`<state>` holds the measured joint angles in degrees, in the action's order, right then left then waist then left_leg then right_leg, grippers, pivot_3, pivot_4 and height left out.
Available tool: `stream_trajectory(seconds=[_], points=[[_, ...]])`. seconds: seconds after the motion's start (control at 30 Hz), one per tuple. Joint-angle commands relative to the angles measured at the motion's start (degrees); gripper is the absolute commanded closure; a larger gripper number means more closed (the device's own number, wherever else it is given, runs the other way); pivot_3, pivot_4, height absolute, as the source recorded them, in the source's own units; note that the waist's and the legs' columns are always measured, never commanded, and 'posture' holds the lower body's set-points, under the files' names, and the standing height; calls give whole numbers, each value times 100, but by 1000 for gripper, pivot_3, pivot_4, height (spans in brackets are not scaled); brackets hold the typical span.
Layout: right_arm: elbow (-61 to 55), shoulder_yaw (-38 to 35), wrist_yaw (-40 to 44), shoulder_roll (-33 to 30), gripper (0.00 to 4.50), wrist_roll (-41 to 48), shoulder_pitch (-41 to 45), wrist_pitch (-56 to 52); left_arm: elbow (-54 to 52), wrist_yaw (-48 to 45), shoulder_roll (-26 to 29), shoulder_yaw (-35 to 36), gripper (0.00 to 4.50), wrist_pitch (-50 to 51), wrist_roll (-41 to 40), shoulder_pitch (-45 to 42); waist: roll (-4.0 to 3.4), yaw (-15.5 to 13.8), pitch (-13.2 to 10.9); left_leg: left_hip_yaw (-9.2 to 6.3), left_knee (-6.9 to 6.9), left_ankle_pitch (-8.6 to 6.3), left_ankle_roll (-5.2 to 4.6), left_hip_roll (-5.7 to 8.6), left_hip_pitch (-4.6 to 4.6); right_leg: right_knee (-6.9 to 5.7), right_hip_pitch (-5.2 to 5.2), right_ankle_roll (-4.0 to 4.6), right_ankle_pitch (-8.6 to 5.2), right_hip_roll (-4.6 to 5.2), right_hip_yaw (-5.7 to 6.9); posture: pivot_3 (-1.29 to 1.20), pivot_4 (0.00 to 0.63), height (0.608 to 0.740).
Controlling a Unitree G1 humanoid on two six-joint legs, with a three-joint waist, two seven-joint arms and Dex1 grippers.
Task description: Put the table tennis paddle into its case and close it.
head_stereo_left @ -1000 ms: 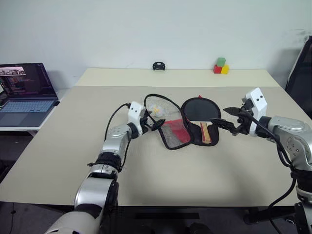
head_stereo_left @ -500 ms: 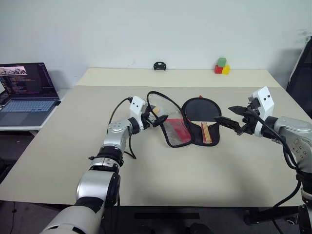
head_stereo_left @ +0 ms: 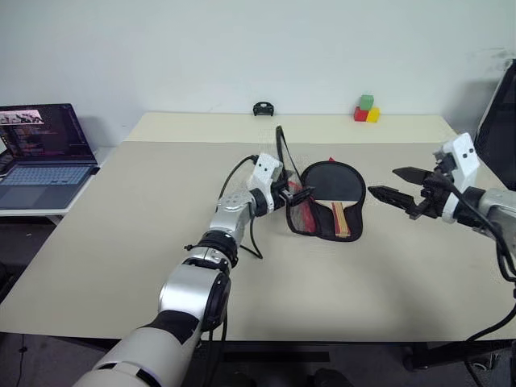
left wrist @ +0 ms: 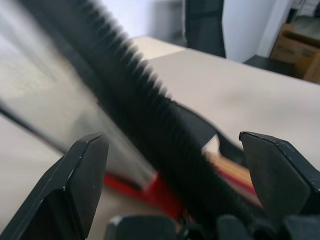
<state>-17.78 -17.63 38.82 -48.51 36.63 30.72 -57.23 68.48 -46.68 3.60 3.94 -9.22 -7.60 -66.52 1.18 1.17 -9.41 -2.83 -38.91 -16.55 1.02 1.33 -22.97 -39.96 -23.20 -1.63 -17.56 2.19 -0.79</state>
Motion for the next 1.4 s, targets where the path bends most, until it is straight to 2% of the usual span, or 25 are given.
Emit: stream_trajectory(seconds=[0.03,0.33,0.7,0.87,1.0,1.13,1.4], points=[[-116,-357,118,-289,94,161,161,72,44,67,-222,48,0,-149,9,-375,0,-7,0,0,0,0,0,0,-1,1,0,0,0,0,0,0,150,740],[193,-415,53,-554,94,115,300,210,161,179,-655,148,0,-196,-24,-779,2,11,-1,5,2,0,-1,0,2,0,0,0,0,-1,-4,0,150,740],[643,-26,-272,-227,94,-201,228,376,-383,-426,-111,316,0,-196,-230,-446,1,36,-1,7,2,2,0,-2,5,-3,0,0,0,-1,-7,0,150,740],[928,223,-439,108,94,-339,267,356,-1474,-1123,404,253,0,143,-454,215,0,65,0,7,3,5,3,-3,8,-5,-1,0,0,-1,-10,0,150,740],[1367,480,-541,453,94,-539,355,435,-2935,-1686,1084,233,0,1015,-811,1107,-1,76,0,7,1,8,10,-3,6,-3,-1,0,0,-1,-13,0,150,740],[2021,760,-583,746,94,-819,605,651,-4267,-1748,1605,339,0,1968,-1291,1775,-1,65,0,3,0,7,8,-5,6,-5,-2,0,0,0,-10,0,150,740],[3972,1177,-634,1339,94,-1551,1394,1407,-5938,-1522,2091,385,0,2963,-1831,2580,-1,55,0,1,-4,8,9,-3,6,-5,0,0,0,2,-8,0,150,740]])
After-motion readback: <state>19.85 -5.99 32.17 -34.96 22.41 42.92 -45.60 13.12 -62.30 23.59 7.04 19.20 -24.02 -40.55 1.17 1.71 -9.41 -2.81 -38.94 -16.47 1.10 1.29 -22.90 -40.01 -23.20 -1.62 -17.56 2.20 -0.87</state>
